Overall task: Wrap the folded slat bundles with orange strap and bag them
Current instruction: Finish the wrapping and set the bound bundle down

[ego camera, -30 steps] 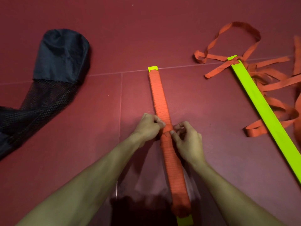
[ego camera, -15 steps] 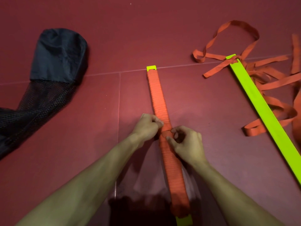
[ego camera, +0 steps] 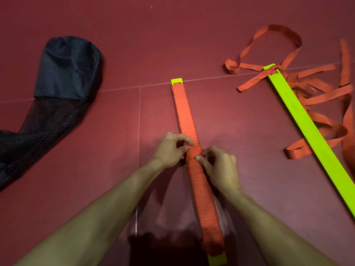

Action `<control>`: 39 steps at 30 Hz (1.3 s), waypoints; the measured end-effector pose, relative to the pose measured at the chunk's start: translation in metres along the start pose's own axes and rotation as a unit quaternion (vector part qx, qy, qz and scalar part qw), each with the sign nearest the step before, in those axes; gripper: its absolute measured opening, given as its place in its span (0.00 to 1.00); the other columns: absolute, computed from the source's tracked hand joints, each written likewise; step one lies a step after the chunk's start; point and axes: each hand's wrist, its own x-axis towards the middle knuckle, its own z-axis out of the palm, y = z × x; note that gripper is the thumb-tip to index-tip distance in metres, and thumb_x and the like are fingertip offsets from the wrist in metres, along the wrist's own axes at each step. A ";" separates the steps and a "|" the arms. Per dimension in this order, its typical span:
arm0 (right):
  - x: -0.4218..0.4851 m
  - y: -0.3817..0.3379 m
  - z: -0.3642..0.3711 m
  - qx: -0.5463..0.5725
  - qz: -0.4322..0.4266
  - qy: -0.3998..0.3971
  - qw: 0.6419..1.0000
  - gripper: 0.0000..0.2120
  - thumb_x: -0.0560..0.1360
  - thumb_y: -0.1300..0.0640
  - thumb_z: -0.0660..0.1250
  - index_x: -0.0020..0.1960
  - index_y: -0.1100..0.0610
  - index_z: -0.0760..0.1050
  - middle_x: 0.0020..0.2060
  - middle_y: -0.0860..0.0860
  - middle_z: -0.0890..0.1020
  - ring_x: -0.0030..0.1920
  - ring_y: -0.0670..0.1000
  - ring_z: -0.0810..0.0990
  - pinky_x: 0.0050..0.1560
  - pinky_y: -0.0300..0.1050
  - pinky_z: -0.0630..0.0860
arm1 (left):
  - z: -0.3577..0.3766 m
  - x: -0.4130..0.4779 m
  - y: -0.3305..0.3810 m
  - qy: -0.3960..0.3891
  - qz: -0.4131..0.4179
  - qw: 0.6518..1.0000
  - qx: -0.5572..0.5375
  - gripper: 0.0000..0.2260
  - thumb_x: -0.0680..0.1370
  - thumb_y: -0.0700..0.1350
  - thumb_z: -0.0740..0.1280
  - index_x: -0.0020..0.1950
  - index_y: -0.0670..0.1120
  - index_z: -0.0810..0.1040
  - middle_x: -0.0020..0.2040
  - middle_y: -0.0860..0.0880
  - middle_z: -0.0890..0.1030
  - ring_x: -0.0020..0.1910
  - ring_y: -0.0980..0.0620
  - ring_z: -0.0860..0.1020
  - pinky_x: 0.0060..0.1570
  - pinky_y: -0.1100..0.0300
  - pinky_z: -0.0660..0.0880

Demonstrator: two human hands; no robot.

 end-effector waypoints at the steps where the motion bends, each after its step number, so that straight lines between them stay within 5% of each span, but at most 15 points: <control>1: 0.000 0.000 0.000 0.005 0.001 -0.001 1.000 0.08 0.70 0.56 0.76 0.43 0.57 0.79 0.32 0.48 0.79 0.33 0.49 0.76 0.38 0.33 0.65 | 0.000 0.001 0.000 0.004 0.012 1.000 0.013 0.11 0.77 0.32 0.68 0.49 0.46 0.85 0.45 0.46 0.75 0.33 0.50 0.78 0.39 0.59 0.80; 4: -0.001 -0.002 -0.002 0.027 -0.001 -0.004 1.000 0.10 0.70 0.57 0.77 0.45 0.57 0.77 0.32 0.48 0.80 0.32 0.47 0.75 0.37 0.28 0.66 | -0.001 0.001 0.000 0.003 0.017 1.000 0.012 0.09 0.76 0.33 0.71 0.53 0.43 0.86 0.47 0.52 0.67 0.34 0.54 0.75 0.35 0.67 0.78; 9: -0.001 -0.004 -0.003 0.040 -0.005 -0.001 0.999 0.13 0.70 0.58 0.77 0.50 0.59 0.76 0.32 0.48 0.79 0.31 0.45 0.74 0.37 0.22 0.65 | -0.008 0.002 0.009 -0.030 0.028 0.999 0.000 0.10 0.73 0.30 0.73 0.52 0.39 0.85 0.41 0.52 0.72 0.26 0.61 0.75 0.32 0.67 0.77; 13: 0.000 -0.002 -0.001 0.034 -0.027 -0.004 0.999 0.14 0.70 0.58 0.76 0.54 0.56 0.79 0.34 0.48 0.80 0.33 0.44 0.75 0.40 0.22 0.65 | -0.005 0.005 0.007 -0.009 0.049 0.998 0.029 0.10 0.70 0.33 0.77 0.50 0.42 0.86 0.42 0.53 0.69 0.36 0.59 0.71 0.46 0.56 0.76; 15: 0.001 -0.002 -0.001 0.033 -0.034 -0.004 0.999 0.14 0.70 0.58 0.76 0.55 0.56 0.80 0.34 0.47 0.80 0.34 0.45 0.76 0.41 0.24 0.66 | -0.001 0.004 0.008 0.018 0.048 0.997 0.050 0.10 0.69 0.35 0.78 0.48 0.43 0.87 0.43 0.55 0.66 0.40 0.60 0.69 0.50 0.62 0.73; 18: 0.002 -0.001 0.000 0.023 -0.043 -0.001 0.999 0.13 0.70 0.57 0.76 0.53 0.56 0.81 0.33 0.43 0.77 0.34 0.42 0.73 0.40 0.24 0.65 | 0.002 0.004 0.011 0.028 0.039 0.997 0.060 0.07 0.69 0.34 0.78 0.45 0.42 0.86 0.44 0.56 0.66 0.39 0.62 0.69 0.43 0.75 0.68; 26: 0.009 0.004 -0.001 0.054 0.004 -0.011 0.998 0.10 0.67 0.54 0.79 0.47 0.51 0.82 0.36 0.47 0.78 0.33 0.42 0.75 0.39 0.25 0.67 | 0.003 0.010 0.013 -0.009 0.034 0.996 0.087 0.03 0.77 0.33 0.69 0.46 0.37 0.83 0.44 0.56 0.65 0.42 0.62 0.68 0.44 0.77 0.65; 34: 0.011 0.003 0.005 0.089 0.034 -0.012 0.995 0.15 0.67 0.58 0.79 0.47 0.48 0.75 0.40 0.48 0.82 0.36 0.47 0.79 0.40 0.27 0.71 | 0.002 0.005 0.018 0.012 0.059 0.993 0.099 0.09 0.79 0.33 0.64 0.44 0.46 0.75 0.41 0.56 0.69 0.45 0.56 0.70 0.48 0.69 0.63; 39: 0.012 0.003 0.006 0.054 0.020 -0.024 0.998 0.13 0.67 0.58 0.78 0.50 0.52 0.80 0.43 0.48 0.82 0.36 0.41 0.77 0.42 0.23 0.67 | 0.004 0.008 0.017 0.023 -0.004 0.998 0.065 0.12 0.79 0.34 0.64 0.40 0.49 0.72 0.34 0.56 0.74 0.36 0.55 0.73 0.43 0.60 0.69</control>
